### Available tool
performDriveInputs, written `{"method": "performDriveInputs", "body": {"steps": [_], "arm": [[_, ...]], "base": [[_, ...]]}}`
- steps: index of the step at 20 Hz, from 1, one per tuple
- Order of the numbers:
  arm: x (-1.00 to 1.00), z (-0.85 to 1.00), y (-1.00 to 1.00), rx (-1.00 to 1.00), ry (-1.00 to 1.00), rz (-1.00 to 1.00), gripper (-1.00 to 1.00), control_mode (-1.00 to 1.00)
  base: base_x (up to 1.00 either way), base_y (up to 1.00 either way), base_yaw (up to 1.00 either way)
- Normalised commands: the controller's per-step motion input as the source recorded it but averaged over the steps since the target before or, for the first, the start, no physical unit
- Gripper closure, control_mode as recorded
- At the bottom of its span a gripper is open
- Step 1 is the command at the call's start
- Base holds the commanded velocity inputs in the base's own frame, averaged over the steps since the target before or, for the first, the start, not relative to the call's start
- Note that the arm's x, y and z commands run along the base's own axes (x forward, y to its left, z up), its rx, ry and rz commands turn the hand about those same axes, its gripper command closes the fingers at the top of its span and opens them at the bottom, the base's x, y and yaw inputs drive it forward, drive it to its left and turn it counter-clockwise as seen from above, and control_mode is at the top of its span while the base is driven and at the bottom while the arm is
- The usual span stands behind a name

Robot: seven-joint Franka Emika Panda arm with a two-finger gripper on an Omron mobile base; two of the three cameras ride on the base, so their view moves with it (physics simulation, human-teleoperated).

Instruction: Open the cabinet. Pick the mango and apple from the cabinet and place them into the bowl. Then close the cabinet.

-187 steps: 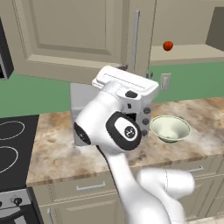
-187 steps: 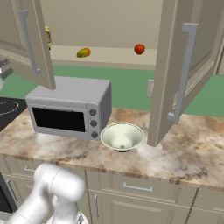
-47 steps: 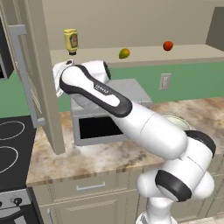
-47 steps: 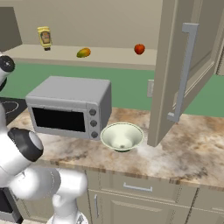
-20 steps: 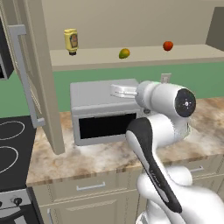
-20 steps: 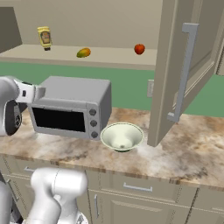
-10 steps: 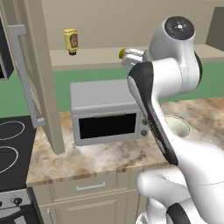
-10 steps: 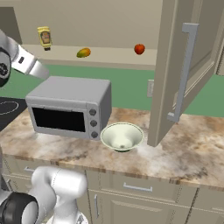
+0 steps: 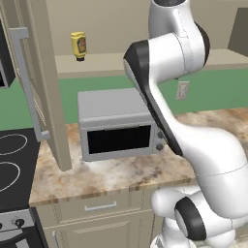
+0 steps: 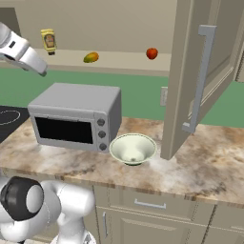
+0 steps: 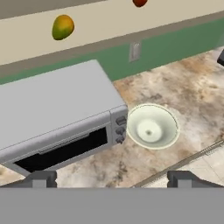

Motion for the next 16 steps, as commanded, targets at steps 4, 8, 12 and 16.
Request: {"method": "performDriveInputs", "body": {"steps": [4, 8, 12, 16], "arm": [[0.12, -0.17, 0.0, -0.11, -0.08, 0.04, -1.0, -1.0], [0.27, -0.19, -0.01, -0.11, -0.16, 0.04, -1.0, -1.0], [0.39, -0.02, -0.09, -0.05, -0.2, 0.02, -1.0, -1.0], [0.47, -0.04, -0.12, -0.02, -0.17, 0.01, -1.0, -1.0]], "base": [[0.0, 0.0, 0.0], [0.0, 0.0, 0.0], [0.0, 0.0, 0.0], [0.0, 0.0, 0.0]]}}
